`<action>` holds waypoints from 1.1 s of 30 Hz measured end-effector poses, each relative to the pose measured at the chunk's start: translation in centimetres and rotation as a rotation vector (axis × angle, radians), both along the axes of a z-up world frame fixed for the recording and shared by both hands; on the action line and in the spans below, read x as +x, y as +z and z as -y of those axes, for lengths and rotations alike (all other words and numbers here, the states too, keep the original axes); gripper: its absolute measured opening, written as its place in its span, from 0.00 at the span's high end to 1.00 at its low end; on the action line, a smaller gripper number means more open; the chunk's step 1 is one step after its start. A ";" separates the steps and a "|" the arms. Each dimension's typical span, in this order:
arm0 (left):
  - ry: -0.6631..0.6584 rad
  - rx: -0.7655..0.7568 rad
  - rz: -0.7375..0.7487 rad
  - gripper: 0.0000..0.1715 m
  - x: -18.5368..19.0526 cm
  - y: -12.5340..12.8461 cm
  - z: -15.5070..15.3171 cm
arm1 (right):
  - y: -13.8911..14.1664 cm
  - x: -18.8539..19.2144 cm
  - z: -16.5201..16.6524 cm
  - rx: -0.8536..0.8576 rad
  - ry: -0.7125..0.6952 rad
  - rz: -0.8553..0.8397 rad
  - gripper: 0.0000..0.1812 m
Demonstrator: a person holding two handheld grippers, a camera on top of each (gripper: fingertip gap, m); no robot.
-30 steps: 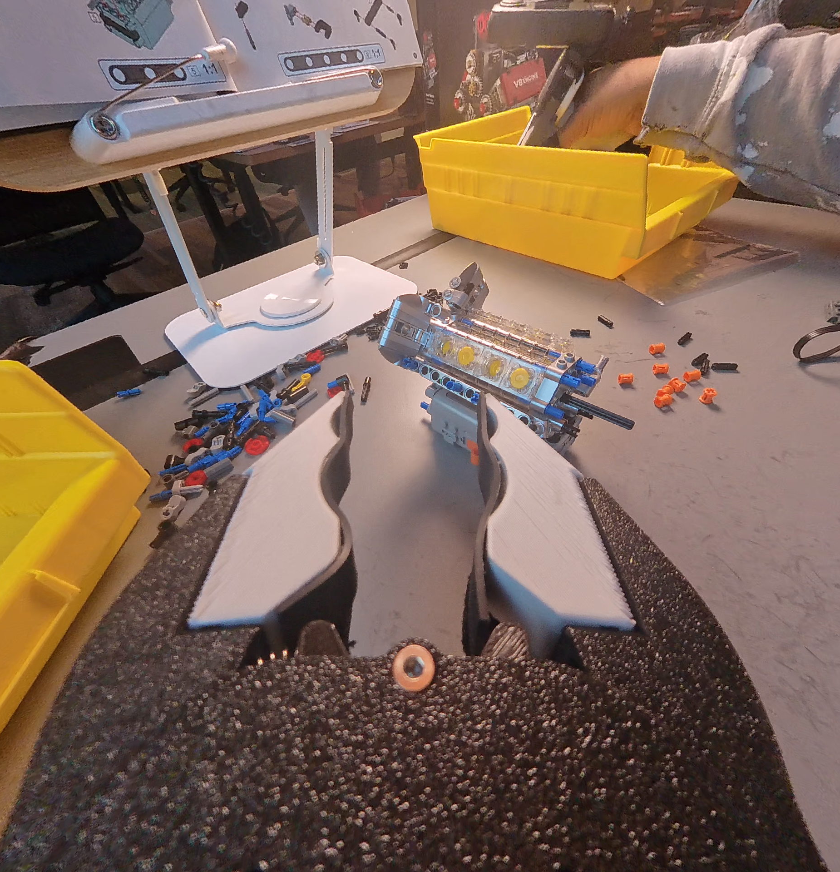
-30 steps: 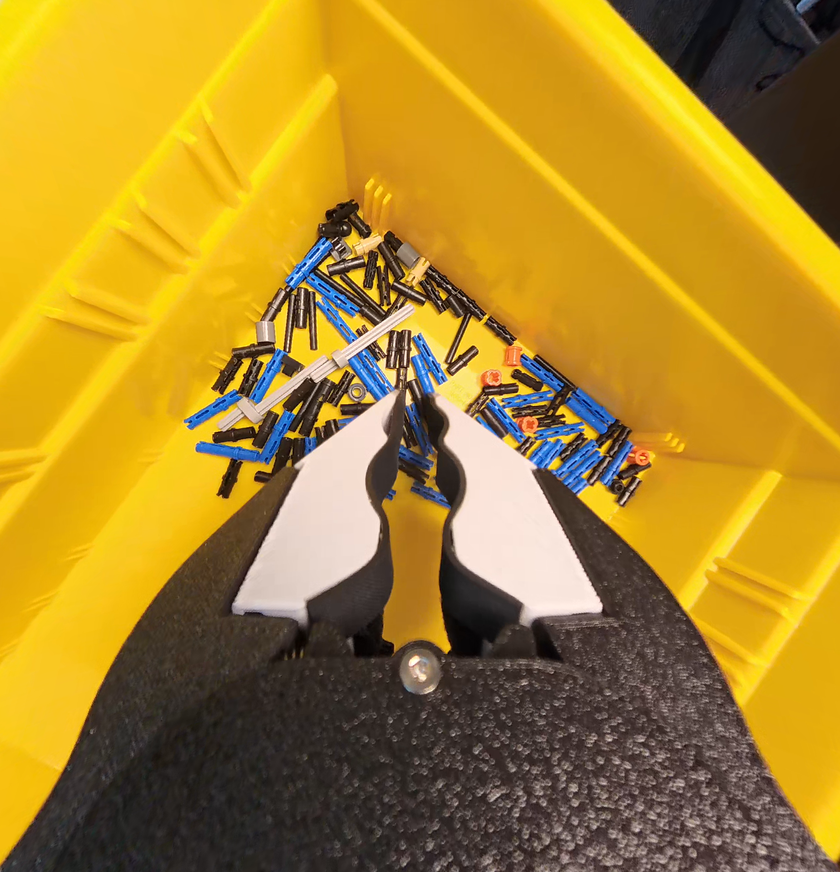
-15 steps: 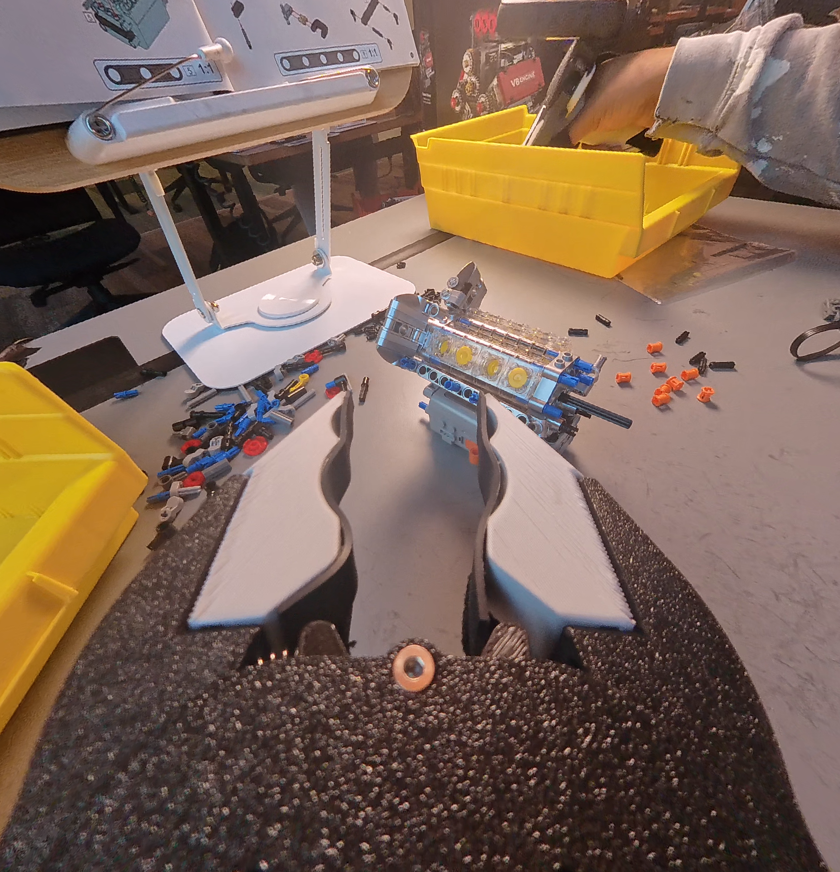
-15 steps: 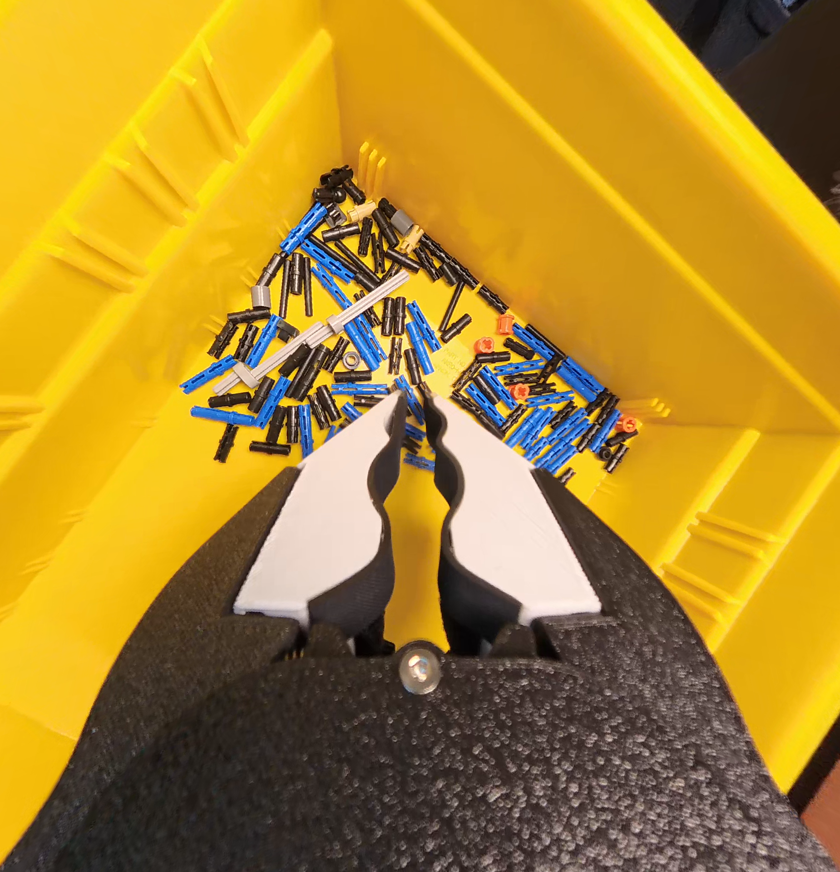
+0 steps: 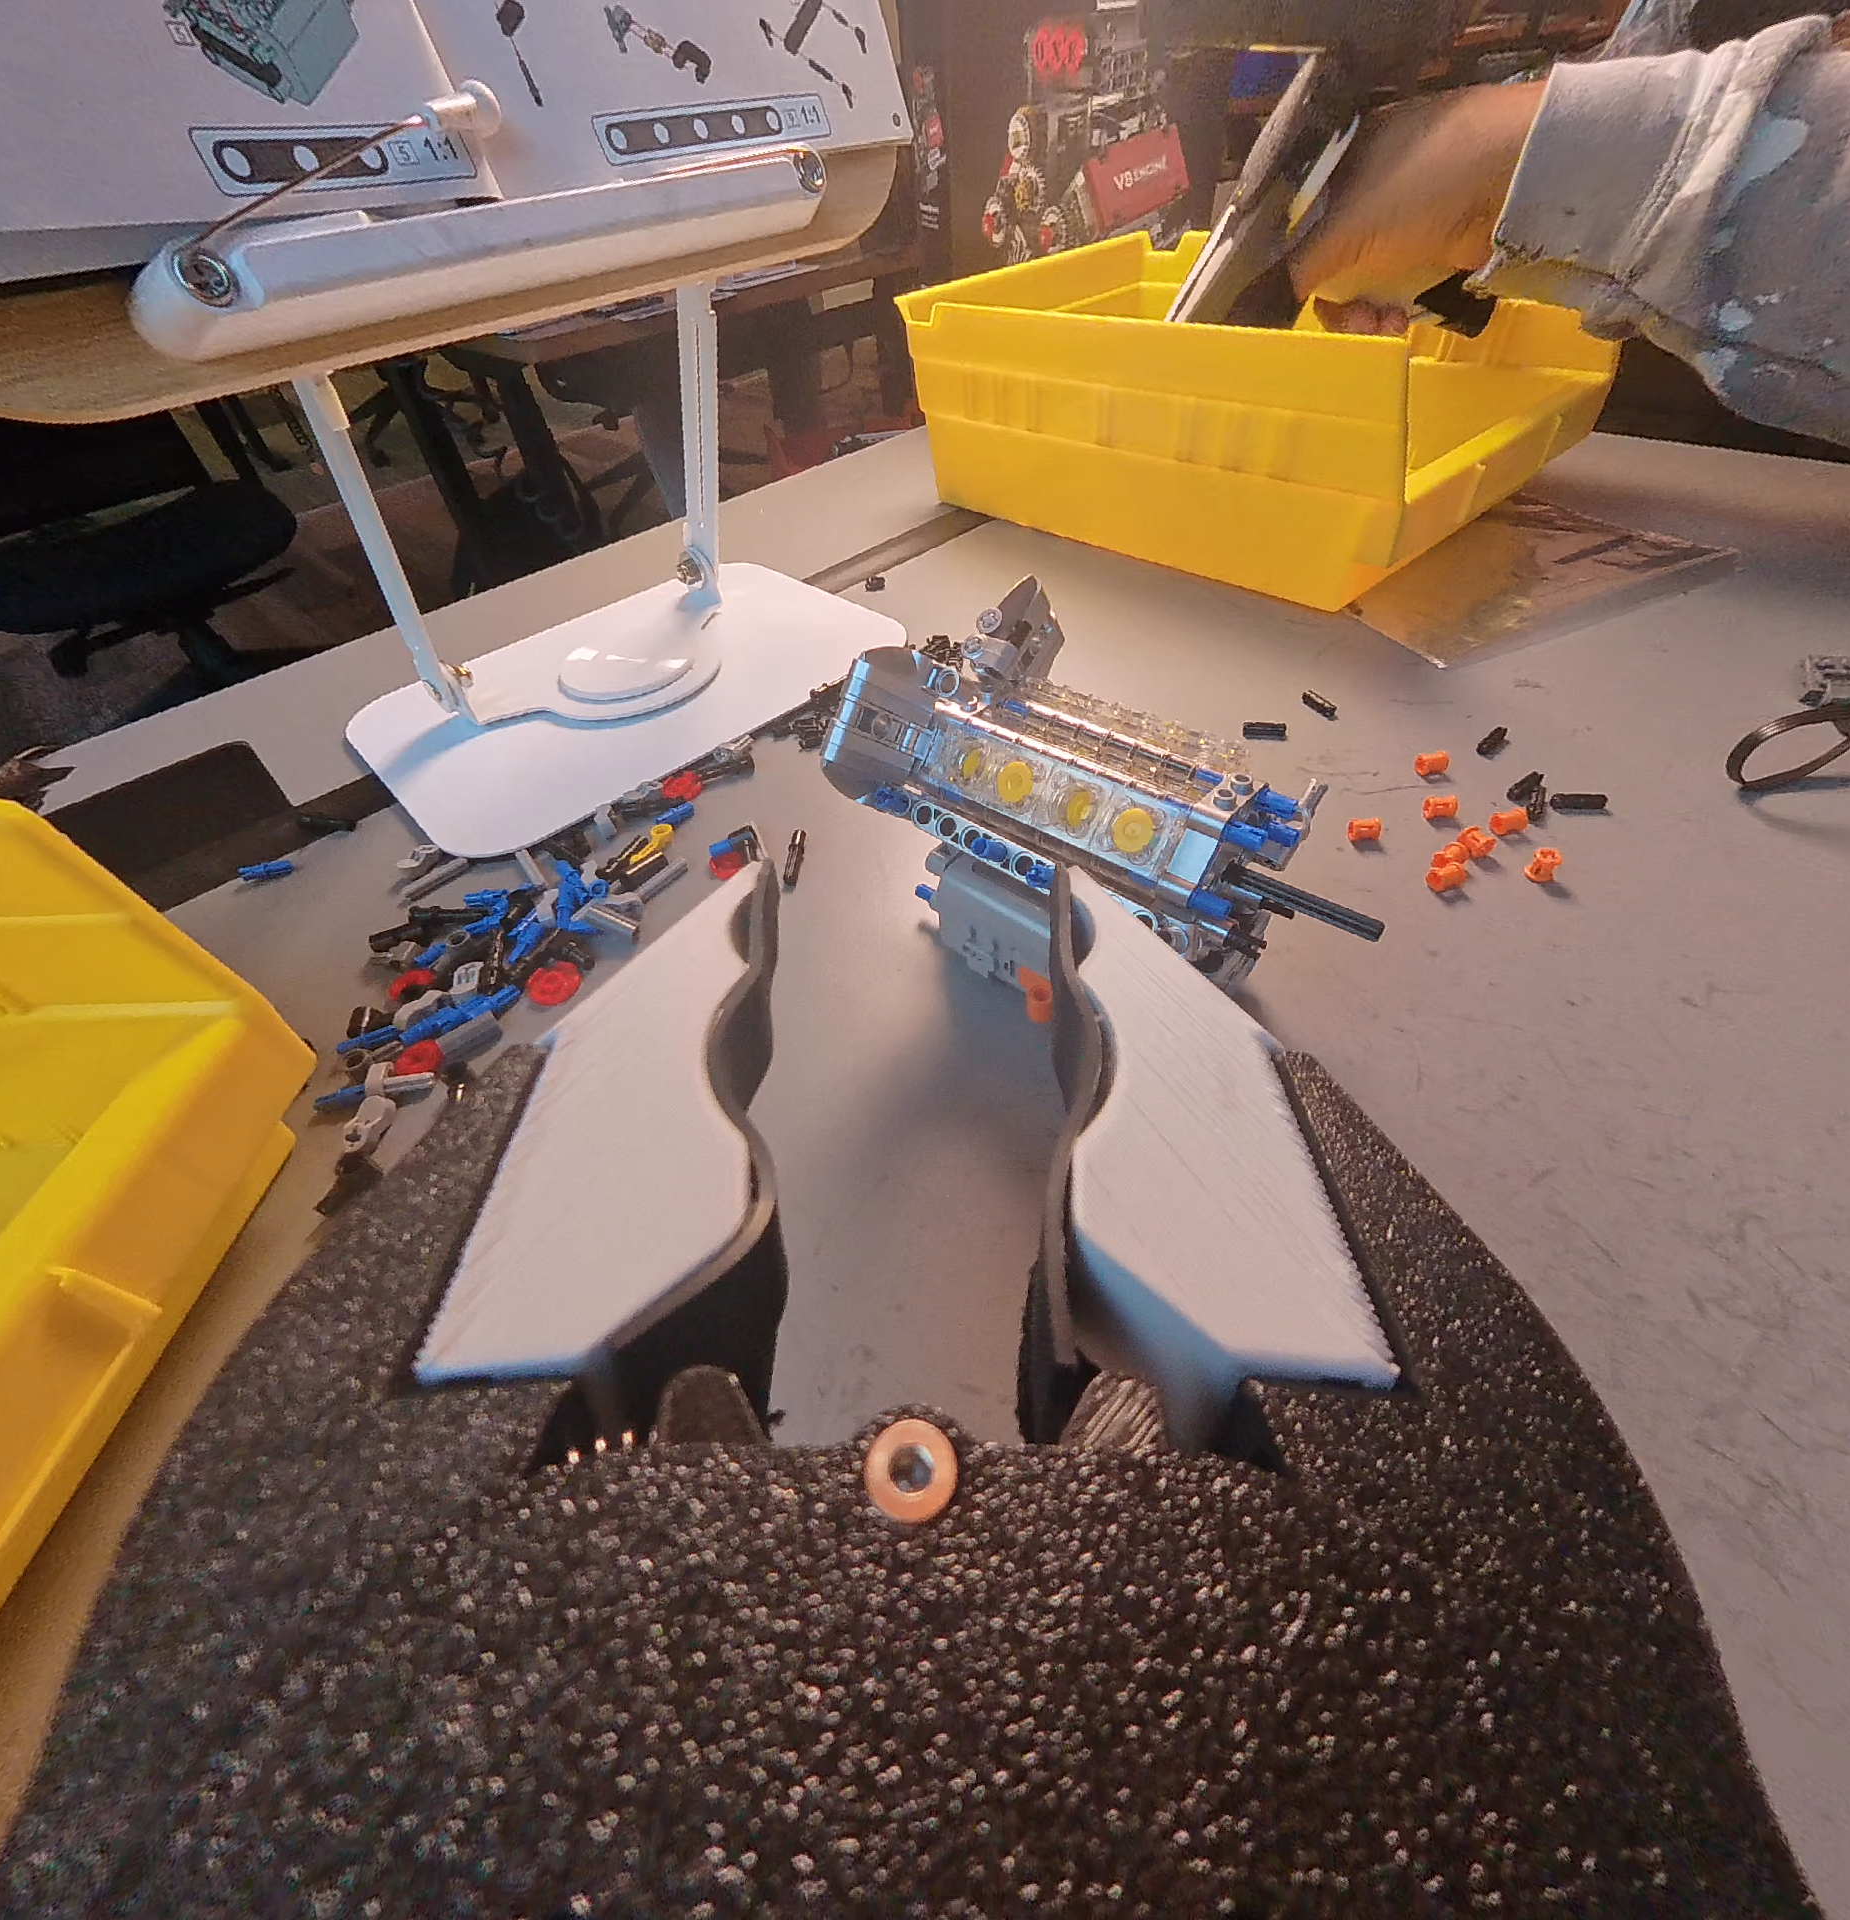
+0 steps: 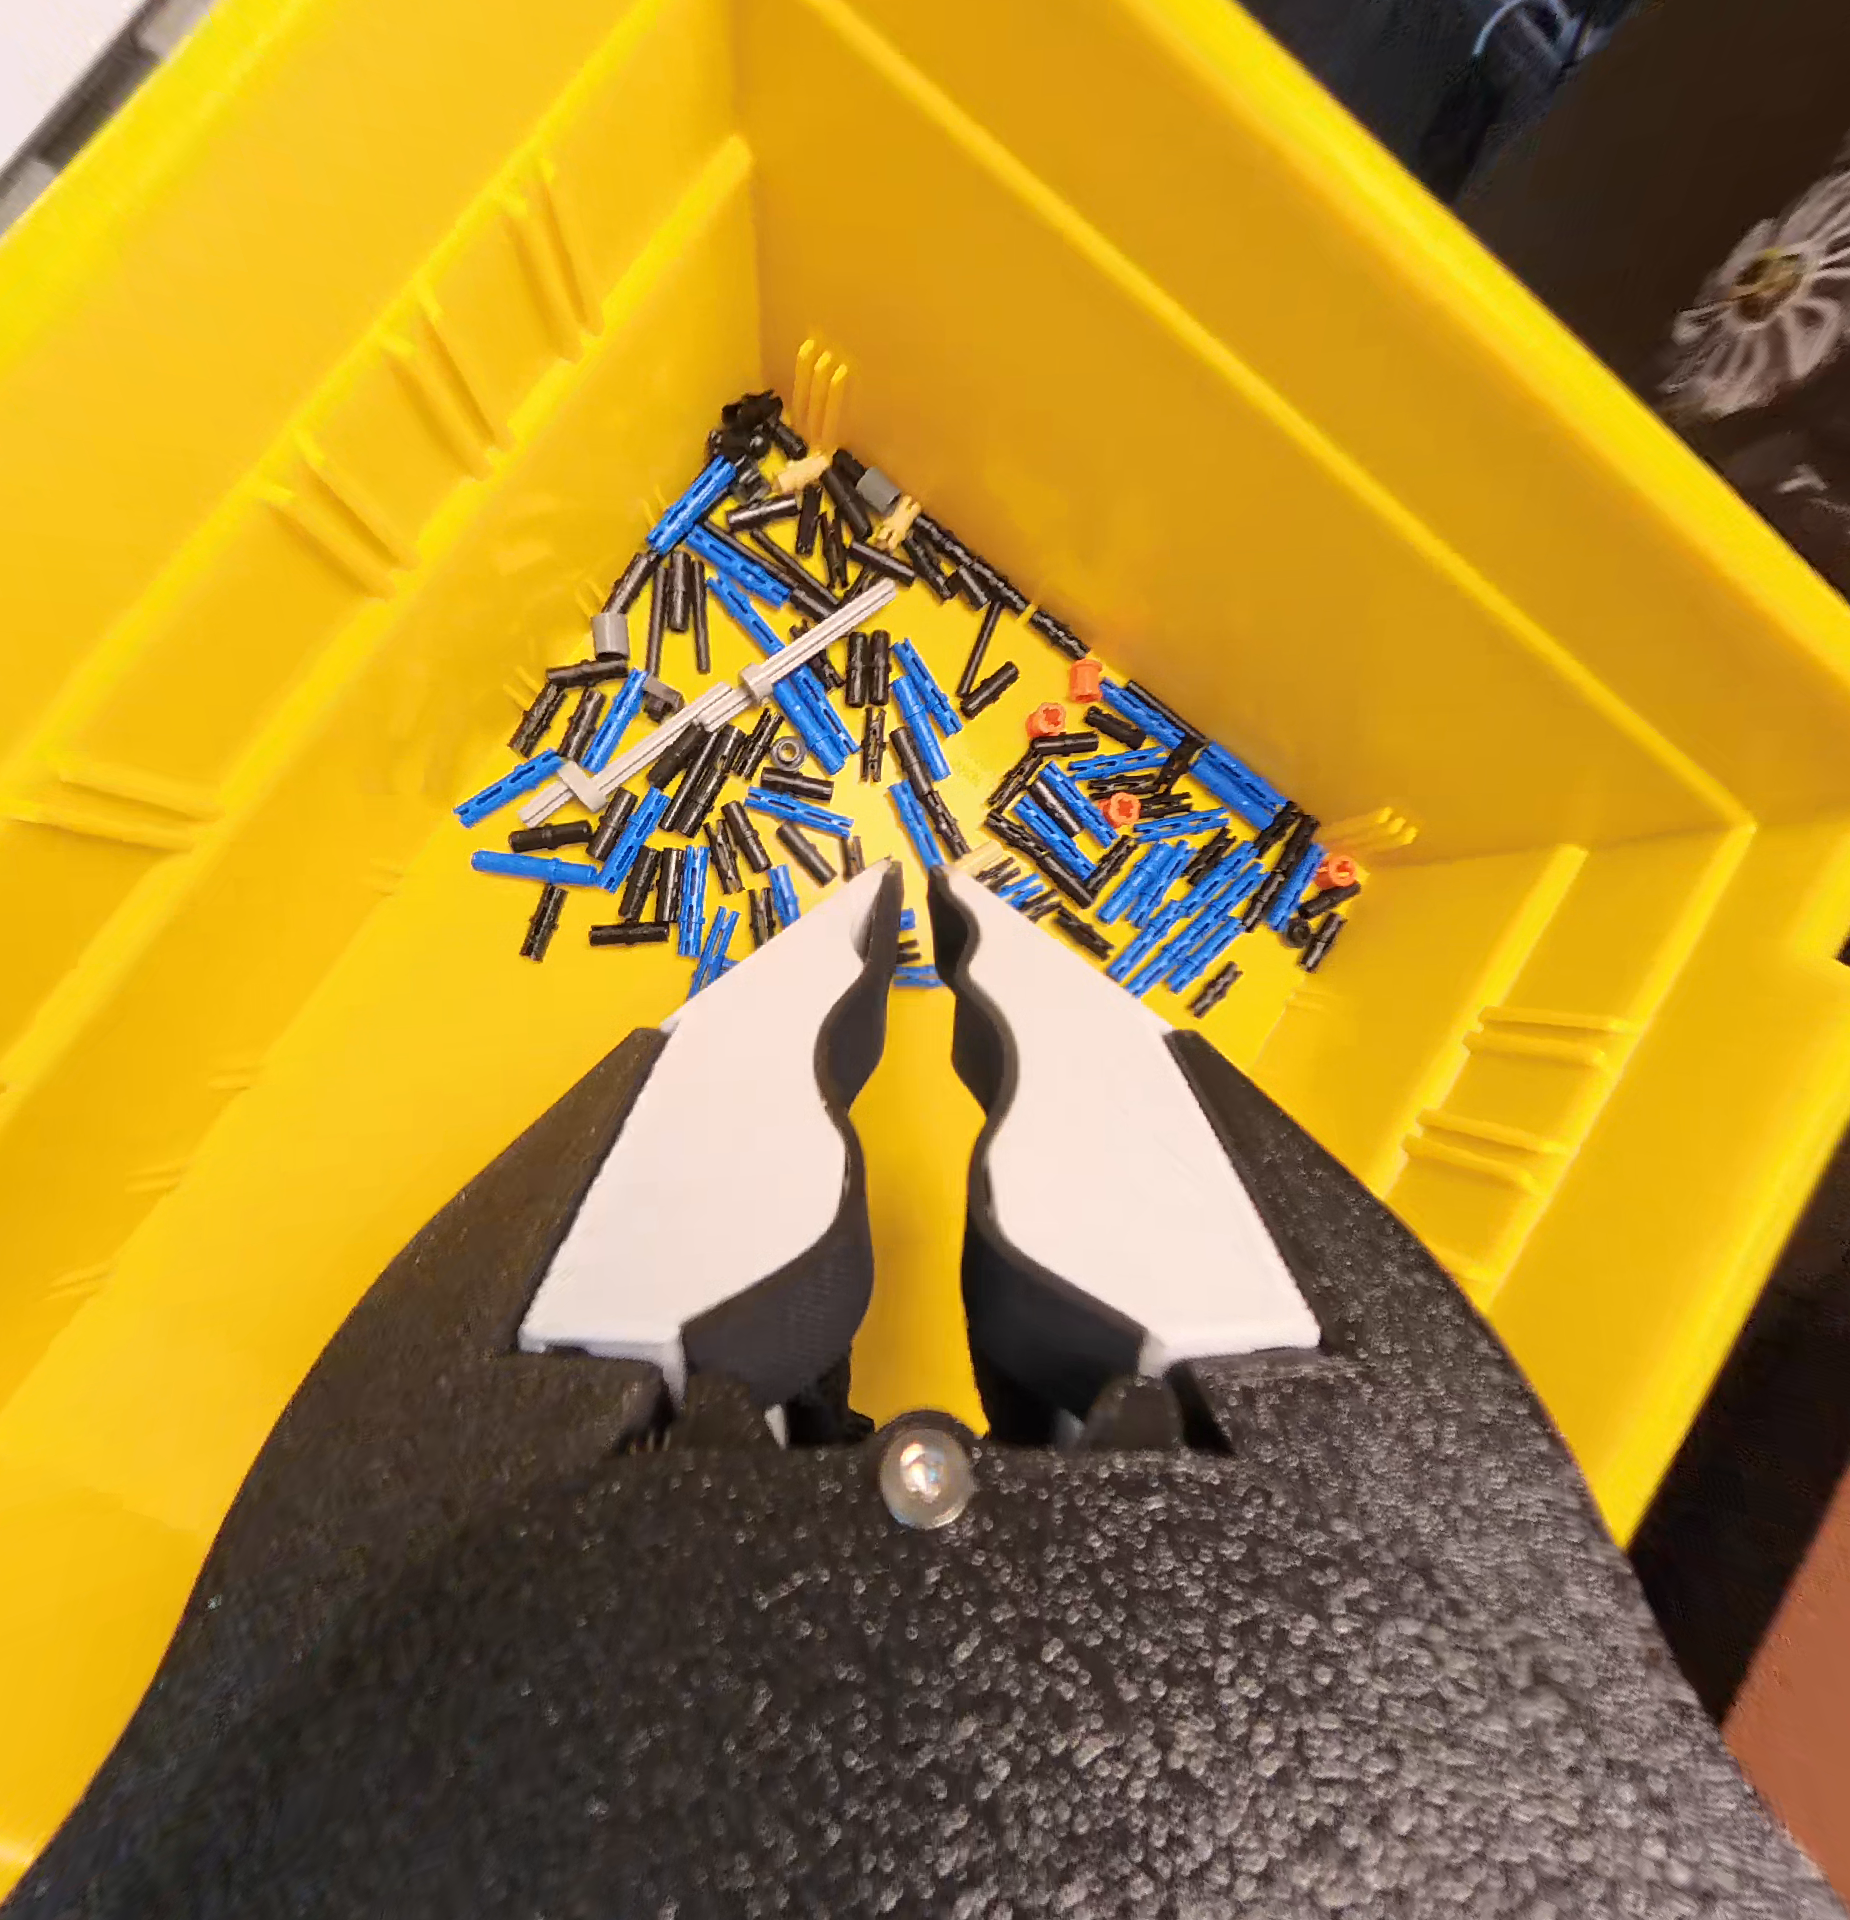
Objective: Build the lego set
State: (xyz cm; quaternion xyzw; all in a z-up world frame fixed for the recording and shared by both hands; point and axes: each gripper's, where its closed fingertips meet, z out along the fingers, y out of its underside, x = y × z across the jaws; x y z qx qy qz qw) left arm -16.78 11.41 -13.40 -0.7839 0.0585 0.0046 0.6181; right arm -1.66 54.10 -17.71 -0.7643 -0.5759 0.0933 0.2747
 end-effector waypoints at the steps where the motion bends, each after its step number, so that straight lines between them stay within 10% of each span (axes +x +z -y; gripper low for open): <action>1: -0.001 -0.001 0.000 0.70 0.0 0.0 0.0 | 0.6 0.0 -0.3 0.011 -0.016 -0.028 0.98; 12: -0.005 -0.003 0.000 0.70 0.1 0.0 0.0 | 4.9 0.3 -2.5 0.035 -0.138 -0.204 0.90; 33: -0.034 -0.009 0.000 0.71 0.6 -0.1 0.1 | -1.7 0.3 -5.9 -0.027 -0.278 -0.031 1.00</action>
